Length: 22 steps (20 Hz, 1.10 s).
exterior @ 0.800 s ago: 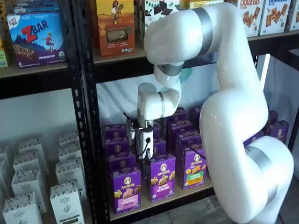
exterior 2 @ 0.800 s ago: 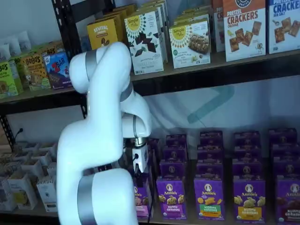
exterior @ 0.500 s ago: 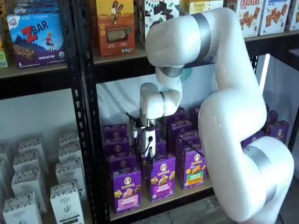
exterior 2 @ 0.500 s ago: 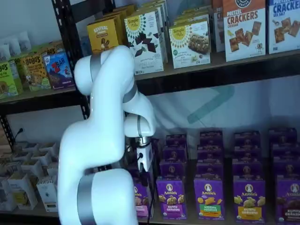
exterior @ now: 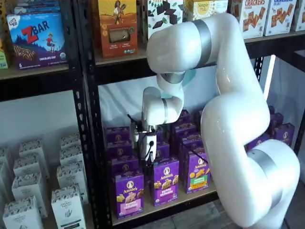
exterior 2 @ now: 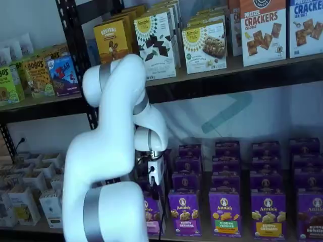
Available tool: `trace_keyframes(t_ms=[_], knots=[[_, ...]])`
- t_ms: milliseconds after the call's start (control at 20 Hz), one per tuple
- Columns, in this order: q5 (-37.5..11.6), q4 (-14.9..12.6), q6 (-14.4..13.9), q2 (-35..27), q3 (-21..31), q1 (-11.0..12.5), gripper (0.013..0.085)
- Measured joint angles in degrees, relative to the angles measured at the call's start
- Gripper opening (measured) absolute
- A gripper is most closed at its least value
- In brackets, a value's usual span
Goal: Pick up the purple box with a pink patch in the middle, on the bottom shelf, the first box from the left
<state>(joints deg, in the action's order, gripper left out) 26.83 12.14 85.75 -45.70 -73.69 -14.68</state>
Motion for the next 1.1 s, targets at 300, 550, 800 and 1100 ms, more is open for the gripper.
trace_keyframes(t_ms=[300, 550, 800, 1100], knots=[[0.84, -0.79, -1.88, -1.94, -2.27, -1.14, 0.0850], [1.18, -1.28, -3.14, -3.27, -3.55, -1.99, 0.0850], [0.37, -0.69, -3.50, -4.41, -4.36, -2.89, 0.0850], [-0.42, -0.58, -4.46, -5.70, -5.40, -3.99, 0.0850]])
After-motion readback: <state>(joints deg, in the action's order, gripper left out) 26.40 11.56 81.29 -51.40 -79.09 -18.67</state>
